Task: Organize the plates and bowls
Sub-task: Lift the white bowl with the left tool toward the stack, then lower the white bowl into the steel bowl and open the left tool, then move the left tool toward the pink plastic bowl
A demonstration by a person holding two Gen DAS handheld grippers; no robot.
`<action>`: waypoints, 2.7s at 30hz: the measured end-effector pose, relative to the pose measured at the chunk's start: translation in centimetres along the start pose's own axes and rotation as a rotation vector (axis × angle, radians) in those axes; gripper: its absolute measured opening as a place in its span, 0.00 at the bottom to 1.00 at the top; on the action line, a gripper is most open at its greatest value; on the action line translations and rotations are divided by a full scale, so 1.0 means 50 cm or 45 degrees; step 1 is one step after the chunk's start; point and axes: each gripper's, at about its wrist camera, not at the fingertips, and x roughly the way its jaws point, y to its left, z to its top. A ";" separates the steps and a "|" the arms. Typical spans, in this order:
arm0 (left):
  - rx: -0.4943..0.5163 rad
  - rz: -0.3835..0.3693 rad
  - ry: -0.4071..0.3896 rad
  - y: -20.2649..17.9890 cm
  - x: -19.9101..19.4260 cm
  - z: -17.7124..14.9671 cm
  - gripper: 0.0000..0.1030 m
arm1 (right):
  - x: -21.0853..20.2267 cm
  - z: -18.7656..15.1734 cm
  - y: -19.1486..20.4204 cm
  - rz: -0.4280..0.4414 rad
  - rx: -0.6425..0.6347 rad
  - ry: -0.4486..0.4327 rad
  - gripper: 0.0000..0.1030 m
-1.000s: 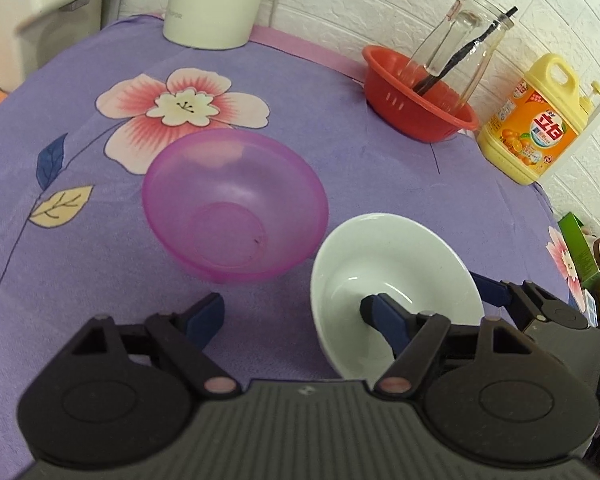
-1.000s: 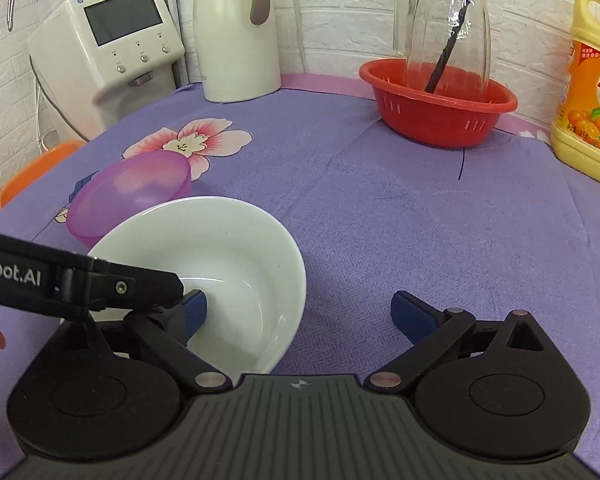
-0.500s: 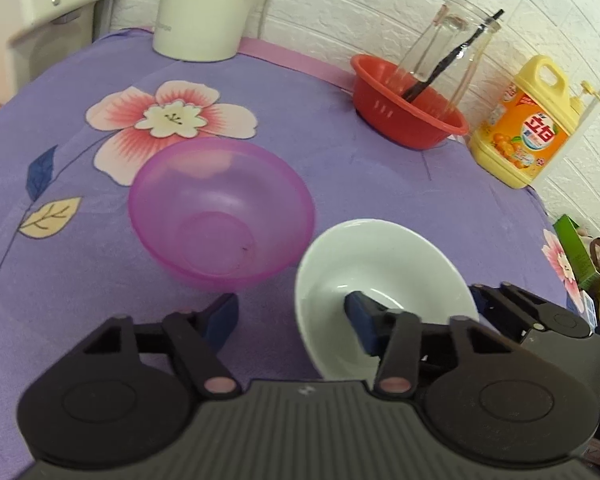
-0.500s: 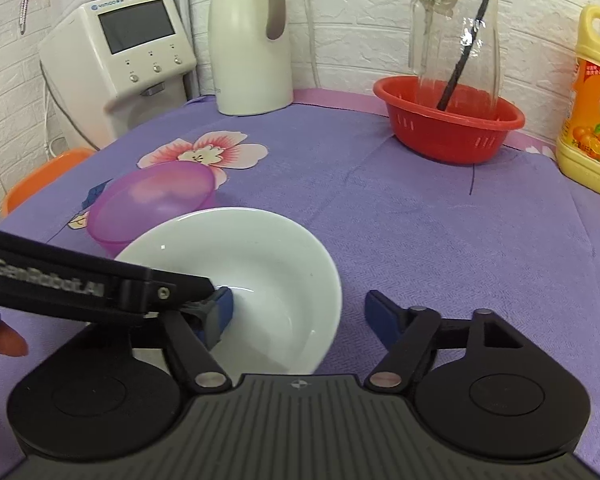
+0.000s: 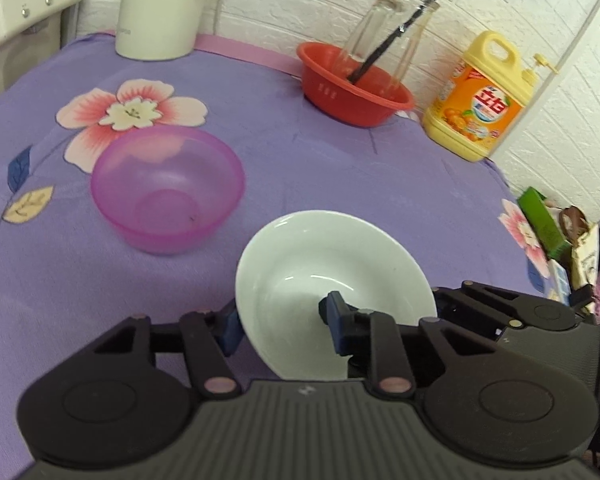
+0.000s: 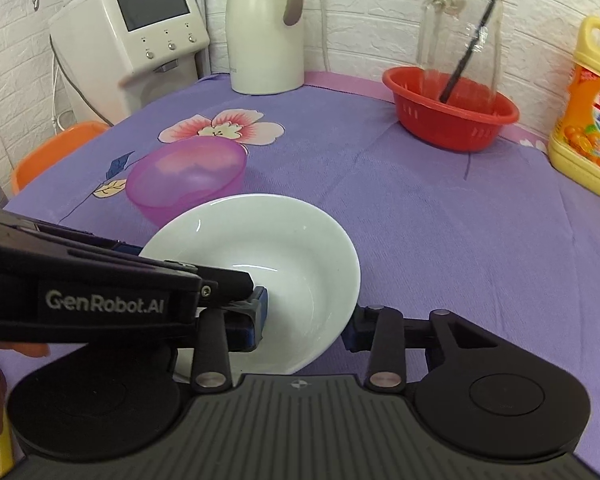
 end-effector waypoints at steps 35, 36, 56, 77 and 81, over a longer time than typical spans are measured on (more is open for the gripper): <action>0.266 -0.198 0.046 -0.113 -0.253 -0.370 0.24 | -0.336 -0.330 0.134 -0.153 0.198 -0.027 0.66; 0.267 -0.198 0.041 -0.113 -0.253 -0.371 0.24 | -0.335 -0.331 0.134 -0.155 0.193 -0.035 0.66; 0.333 -0.230 -0.072 -0.111 -0.291 -0.349 0.74 | -0.384 -0.344 0.121 -0.156 0.284 -0.161 0.92; 0.211 -0.141 -0.168 -0.001 -0.327 -0.251 0.76 | -0.378 -0.235 0.121 -0.068 0.305 -0.163 1.00; 0.214 -0.083 -0.215 0.039 -0.340 -0.211 0.76 | -0.371 -0.178 0.152 -0.026 0.251 -0.189 1.00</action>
